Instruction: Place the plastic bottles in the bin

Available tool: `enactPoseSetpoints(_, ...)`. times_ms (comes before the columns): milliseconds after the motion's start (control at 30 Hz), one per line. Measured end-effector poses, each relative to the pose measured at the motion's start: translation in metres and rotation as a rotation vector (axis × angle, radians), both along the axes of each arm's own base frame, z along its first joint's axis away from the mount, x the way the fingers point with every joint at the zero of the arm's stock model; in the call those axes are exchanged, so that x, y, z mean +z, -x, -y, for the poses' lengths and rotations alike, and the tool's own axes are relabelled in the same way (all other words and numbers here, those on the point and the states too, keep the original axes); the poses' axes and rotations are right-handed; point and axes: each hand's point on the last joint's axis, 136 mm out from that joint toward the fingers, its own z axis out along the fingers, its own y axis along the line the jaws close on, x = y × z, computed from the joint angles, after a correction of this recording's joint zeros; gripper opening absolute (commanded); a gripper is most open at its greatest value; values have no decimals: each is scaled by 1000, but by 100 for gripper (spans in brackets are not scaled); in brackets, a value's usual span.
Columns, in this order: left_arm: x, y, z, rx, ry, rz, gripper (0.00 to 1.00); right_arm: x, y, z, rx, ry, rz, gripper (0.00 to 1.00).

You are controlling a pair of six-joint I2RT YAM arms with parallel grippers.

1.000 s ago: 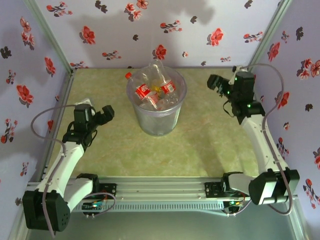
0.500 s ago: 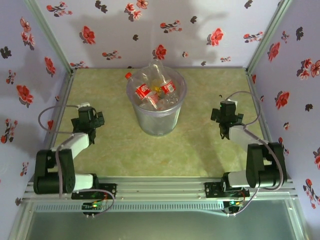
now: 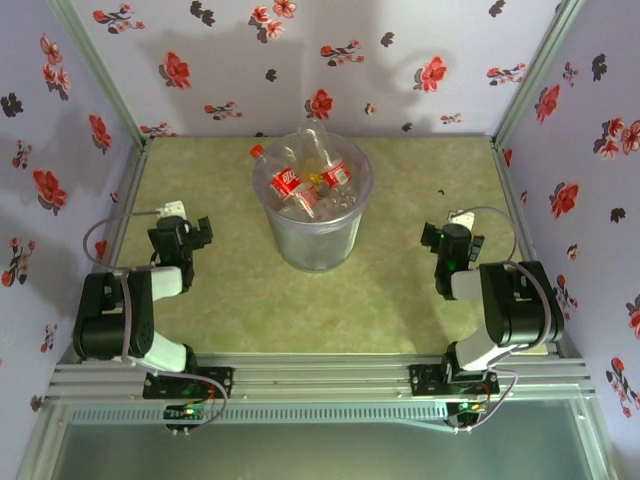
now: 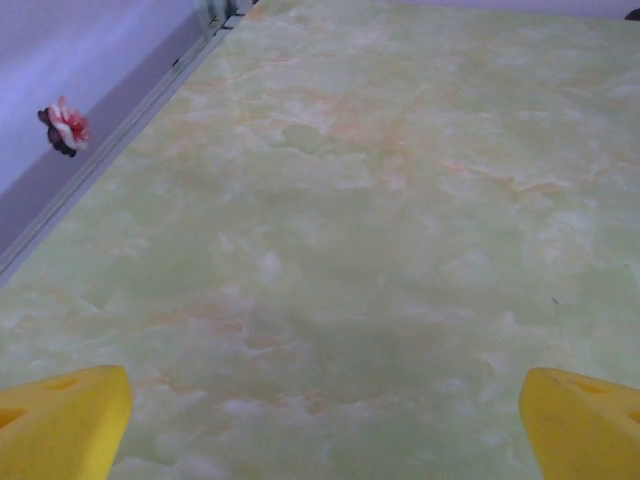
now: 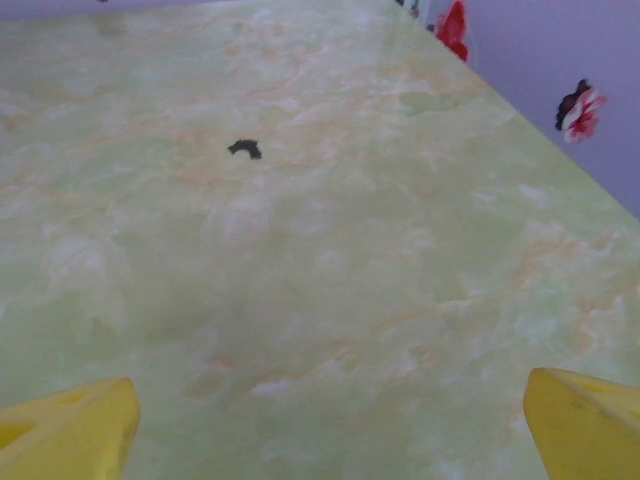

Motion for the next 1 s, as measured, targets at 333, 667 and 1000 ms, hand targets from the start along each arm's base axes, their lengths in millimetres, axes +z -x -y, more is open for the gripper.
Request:
enactPoseSetpoints(333,-1,-1,9,-43,-20,51,100,9,-6,-4,24,-8,46,99)
enactPoseSetpoints(667,2,-2,10,-43,-21,66,100,10,-6,-4,24,-8,47,99)
enactPoseSetpoints(1000,2,-2,10,-43,-21,66,100,13,-9,-1,25,-17,55,99)
